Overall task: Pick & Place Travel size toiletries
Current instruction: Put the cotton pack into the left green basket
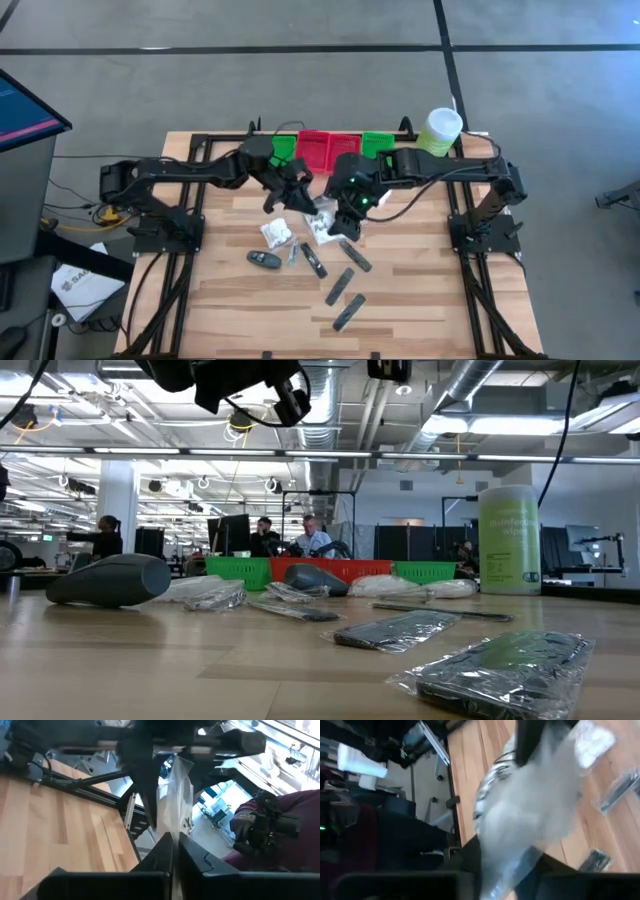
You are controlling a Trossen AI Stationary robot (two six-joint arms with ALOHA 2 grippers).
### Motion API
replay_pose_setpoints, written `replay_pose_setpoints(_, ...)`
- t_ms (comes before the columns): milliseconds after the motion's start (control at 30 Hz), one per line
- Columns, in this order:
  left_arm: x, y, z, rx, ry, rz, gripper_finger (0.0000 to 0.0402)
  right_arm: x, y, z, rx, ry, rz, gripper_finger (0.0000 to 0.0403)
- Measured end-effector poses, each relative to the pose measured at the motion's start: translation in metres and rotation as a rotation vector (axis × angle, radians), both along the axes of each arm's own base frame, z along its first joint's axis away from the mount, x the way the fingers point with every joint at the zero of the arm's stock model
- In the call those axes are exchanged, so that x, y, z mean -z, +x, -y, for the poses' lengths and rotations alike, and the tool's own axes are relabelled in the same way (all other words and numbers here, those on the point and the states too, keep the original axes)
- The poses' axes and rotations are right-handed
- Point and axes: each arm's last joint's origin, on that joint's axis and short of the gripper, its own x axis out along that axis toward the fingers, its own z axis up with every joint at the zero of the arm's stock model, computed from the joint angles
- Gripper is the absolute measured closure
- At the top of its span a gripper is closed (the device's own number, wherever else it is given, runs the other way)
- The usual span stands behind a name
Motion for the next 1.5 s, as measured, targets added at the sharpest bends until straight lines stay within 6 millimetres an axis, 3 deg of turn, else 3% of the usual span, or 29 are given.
replay_pose_setpoints(233, -0.002, -0.035, -0.038, -0.148, 0.046, -0.117, 0.0401, -0.051, -0.008, 0.004, 0.009, -0.001, 0.166, 0.0162)
replay_pose_setpoints(367, 0.010, -0.056, -0.072, -0.335, 0.102, -0.225, 0.0401, -0.078, -0.015, 0.004, 0.010, -0.001, 0.259, 0.0122)
replay_pose_setpoints(600, 0.037, -0.080, -0.137, -0.538, 0.179, -0.426, 0.0402, -0.100, -0.027, 0.005, 0.000, -0.056, 0.330, 0.0120)
replay_pose_setpoints(867, 0.038, -0.077, -0.197, -0.558, 0.544, -0.809, 0.0401, -0.089, -0.042, 0.011, -0.046, -0.129, 0.167, 0.0121)
replay_pose_setpoints(1000, 0.035, -0.079, -0.209, -0.526, 0.706, -0.887, 0.0401, -0.086, -0.045, 0.016, -0.070, -0.162, 0.134, 0.0122)
replay_pose_setpoints(1233, 0.038, -0.079, -0.213, -0.470, 0.788, -0.853, 0.0401, -0.088, -0.050, 0.021, -0.110, -0.214, 0.161, 0.0122)
replay_pose_setpoints(1500, 0.065, -0.070, -0.219, -0.380, 0.796, -0.880, 0.0401, -0.083, -0.054, 0.029, -0.118, -0.236, 0.106, 0.0122)
